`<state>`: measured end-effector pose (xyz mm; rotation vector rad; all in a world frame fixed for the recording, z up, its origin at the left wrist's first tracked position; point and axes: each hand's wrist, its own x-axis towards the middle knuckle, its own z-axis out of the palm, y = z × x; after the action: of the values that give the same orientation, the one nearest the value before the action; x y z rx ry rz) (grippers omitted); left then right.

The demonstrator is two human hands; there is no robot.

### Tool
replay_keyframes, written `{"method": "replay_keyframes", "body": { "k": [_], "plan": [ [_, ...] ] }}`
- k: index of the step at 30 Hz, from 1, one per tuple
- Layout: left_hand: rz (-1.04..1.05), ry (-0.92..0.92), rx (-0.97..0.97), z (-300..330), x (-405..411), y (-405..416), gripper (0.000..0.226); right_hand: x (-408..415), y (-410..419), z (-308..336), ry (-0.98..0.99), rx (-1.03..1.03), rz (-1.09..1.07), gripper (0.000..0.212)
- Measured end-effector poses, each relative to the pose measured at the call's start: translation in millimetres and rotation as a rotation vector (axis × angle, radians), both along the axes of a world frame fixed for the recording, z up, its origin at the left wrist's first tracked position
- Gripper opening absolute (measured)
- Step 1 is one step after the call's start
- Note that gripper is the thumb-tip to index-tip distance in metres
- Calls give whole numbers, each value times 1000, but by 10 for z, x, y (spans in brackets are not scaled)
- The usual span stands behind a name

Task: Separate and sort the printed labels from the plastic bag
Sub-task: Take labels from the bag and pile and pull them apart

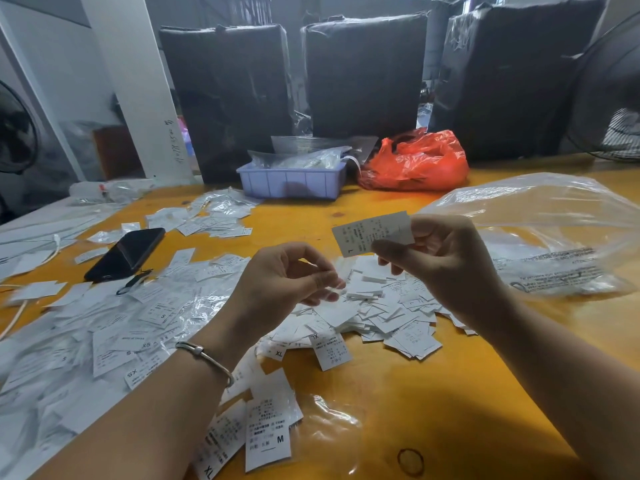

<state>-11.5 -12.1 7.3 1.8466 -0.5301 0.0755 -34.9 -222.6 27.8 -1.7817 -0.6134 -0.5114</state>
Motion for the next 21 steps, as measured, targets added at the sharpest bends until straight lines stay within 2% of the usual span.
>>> {"method": "replay_keyframes", "body": {
  "k": [11, 21],
  "plan": [
    [-30, -62, -22, 12, -33, -17, 30, 25, 11, -22, -33, -72, -18, 22],
    [-73, -47, 31, 7, -31, -17, 15, 53, -72, -25, 2, -93, 41, 24]
  ]
}}
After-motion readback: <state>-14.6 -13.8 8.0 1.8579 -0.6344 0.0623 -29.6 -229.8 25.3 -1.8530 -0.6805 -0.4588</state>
